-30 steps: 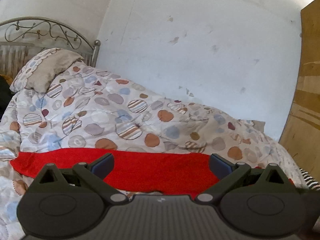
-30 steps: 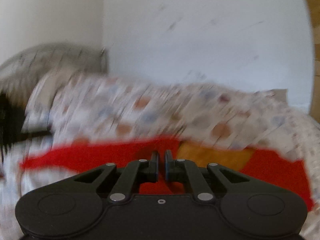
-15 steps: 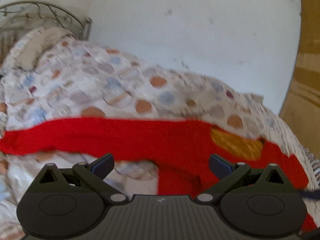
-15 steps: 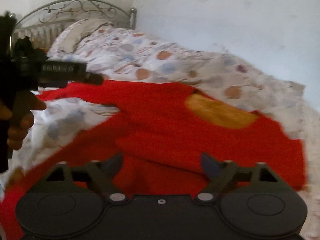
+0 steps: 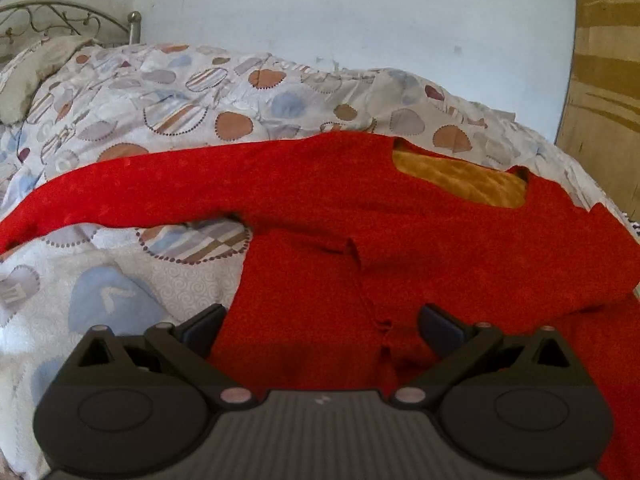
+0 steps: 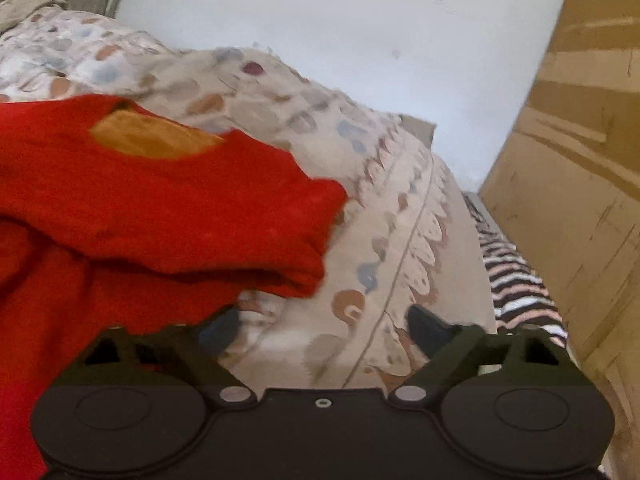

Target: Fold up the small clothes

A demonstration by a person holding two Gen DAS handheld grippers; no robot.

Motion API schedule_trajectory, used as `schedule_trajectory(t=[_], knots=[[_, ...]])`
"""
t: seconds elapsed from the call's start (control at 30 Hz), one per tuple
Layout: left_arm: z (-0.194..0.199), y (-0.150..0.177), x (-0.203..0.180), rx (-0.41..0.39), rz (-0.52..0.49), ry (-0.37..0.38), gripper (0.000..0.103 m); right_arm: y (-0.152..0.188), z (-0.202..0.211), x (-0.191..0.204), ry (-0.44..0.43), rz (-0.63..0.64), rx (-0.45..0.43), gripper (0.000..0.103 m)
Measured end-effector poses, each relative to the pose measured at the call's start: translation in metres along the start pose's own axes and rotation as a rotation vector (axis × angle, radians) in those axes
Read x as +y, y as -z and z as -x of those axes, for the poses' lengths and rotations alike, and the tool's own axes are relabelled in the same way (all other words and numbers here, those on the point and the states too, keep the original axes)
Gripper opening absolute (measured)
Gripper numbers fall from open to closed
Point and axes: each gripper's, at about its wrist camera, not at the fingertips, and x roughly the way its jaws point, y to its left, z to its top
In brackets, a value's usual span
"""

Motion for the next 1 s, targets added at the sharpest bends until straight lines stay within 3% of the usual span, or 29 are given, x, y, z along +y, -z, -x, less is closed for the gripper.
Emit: schedule_trajectory(t=[0.23,0.27,0.3,0.33,0.4,0.57,0.73,0.93,1.0], knots=[[-0.001,0.002,0.011,-0.011,0.053,0.048,0.103,-0.013,-0.014,0.019,0.024,0.188,-0.105,0.054],[-0.001,0.001,0.013,-0.011,0.056,0.050,0.103,-0.014,-0.015,0.021,0.018,0.221,-0.109,0.042],[-0.001,0.001,0.013,-0.011,0.057,0.050,0.103,-0.015,-0.016,0.022,0.006,0.232,-0.105,0.020],[0.000,0.001,0.013,-0.013,0.056,0.051,0.103,-0.016,-0.015,0.022,0.001,0.229,-0.099,0.014],[0.000,0.001,0.013,-0.014,0.058,0.052,0.103,-0.015,-0.014,0.022,0.009,0.208,-0.077,0.012],[0.000,0.001,0.014,-0.019,0.067,0.059,0.103,-0.008,-0.023,-0.002,-0.042,-0.079,0.020,0.011],[0.000,0.002,0.014,-0.021,0.066,0.059,0.103,-0.010,-0.031,-0.009,-0.082,-0.249,0.075,0.011],[0.001,-0.001,0.018,-0.005,0.080,0.078,0.102,-0.010,-0.022,-0.003,-0.078,-0.232,0.069,0.022],[0.003,-0.008,0.023,0.031,0.098,0.105,0.102,-0.010,-0.013,-0.005,-0.077,-0.241,0.083,0.034]])
